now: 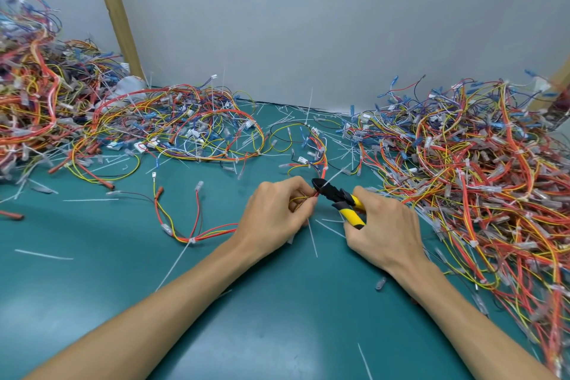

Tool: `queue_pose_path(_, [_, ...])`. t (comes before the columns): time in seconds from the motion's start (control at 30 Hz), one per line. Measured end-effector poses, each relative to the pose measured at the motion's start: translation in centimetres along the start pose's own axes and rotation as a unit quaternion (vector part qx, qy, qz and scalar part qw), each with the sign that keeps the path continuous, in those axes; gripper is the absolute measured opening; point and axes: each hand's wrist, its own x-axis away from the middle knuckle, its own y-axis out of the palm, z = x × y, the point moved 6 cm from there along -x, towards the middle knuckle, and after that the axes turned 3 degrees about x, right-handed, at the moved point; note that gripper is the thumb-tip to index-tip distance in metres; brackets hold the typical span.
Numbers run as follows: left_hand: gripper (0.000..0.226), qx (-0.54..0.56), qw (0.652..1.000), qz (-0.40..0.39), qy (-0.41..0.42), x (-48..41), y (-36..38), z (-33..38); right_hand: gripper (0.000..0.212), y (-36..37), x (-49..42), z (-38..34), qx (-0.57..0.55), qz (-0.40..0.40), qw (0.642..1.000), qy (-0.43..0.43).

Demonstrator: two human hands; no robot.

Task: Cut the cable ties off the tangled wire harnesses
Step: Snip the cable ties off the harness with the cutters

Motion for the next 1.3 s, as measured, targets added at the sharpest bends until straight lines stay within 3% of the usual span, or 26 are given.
queue_pose_path(0.3, [0.016, 0.015, 0.997, -0.060, -0.038, -0.47, 0.21, -0.12, 0.026, 0.15, 0.02, 0.09, -0.010, -0.004, 1.000, 0.002])
queue_pose_path(0.77, [0.020, 0.011, 1.000, -0.001, -0.001, -0.30, 0.04, 0.06, 0.047, -0.22, -0.12, 0.06, 0.018, 0.030, 0.999, -0.013])
queue_pose_path(0.93, [0.018, 0.008, 1.000, 0.000, 0.004, -0.33, 0.02, 0.01, 0.032, -0.34, -0.08, 0.08, 0.007, 0.029, 0.999, -0.013])
queue_pose_path(1.3, [0.019, -0.012, 1.000, 0.000, 0.011, -0.25, 0.03, 0.12, 0.029, -0.20, -0.08, 0.14, 0.014, 0.027, 0.999, -0.021])
